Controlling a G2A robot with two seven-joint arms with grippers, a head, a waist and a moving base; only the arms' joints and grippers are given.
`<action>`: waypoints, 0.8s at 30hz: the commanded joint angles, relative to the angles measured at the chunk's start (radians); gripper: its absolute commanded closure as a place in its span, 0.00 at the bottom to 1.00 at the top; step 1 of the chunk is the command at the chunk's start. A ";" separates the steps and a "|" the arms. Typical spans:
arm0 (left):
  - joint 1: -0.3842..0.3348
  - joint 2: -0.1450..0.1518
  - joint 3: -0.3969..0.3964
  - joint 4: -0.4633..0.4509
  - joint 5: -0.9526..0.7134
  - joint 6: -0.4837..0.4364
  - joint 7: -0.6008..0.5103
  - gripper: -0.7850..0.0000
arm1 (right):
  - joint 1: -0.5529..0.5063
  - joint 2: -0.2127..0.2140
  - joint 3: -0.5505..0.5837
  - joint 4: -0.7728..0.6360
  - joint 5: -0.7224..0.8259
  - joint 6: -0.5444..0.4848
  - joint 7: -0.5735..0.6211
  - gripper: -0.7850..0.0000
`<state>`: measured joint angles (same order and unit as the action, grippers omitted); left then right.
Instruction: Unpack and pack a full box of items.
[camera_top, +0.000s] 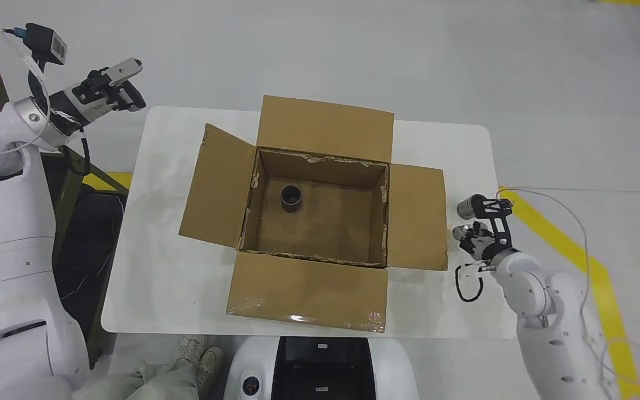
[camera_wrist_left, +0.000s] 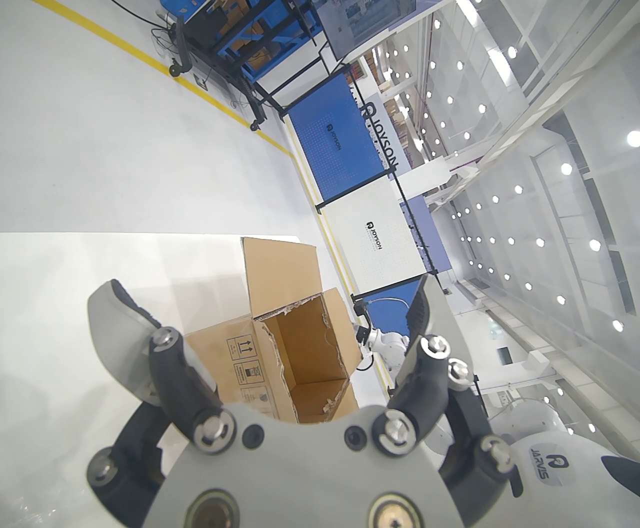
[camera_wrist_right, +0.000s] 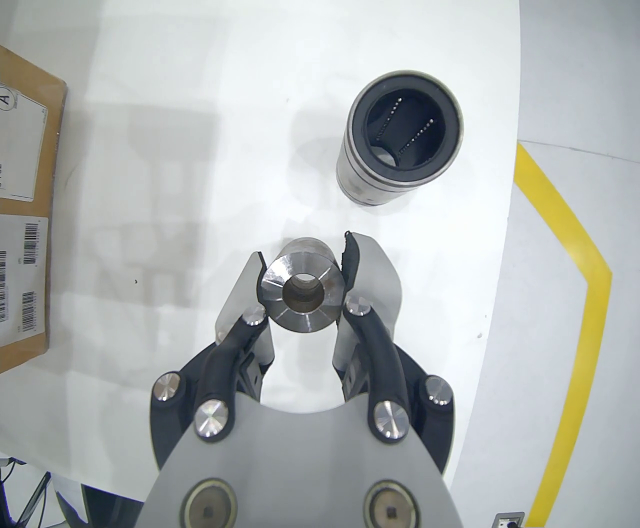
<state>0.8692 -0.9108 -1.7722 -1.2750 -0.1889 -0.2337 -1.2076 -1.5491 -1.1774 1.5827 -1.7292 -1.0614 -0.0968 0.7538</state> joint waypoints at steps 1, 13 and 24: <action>0.000 0.000 0.000 0.000 0.000 0.000 0.000 0.00 | -0.001 0.000 -0.003 0.001 0.001 0.001 -0.002 1.00; 0.000 0.000 0.000 0.000 0.000 0.000 0.000 0.00 | -0.009 0.000 -0.023 -0.017 -0.014 0.020 -0.033 1.00; 0.000 0.000 0.000 0.000 0.000 0.000 0.000 0.00 | -0.009 0.000 -0.023 -0.017 -0.014 0.020 -0.033 1.00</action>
<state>0.8692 -0.9108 -1.7722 -1.2750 -0.1889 -0.2337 -1.2076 -1.5577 -1.1777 1.5597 -1.7465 -1.0750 -0.0768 0.7211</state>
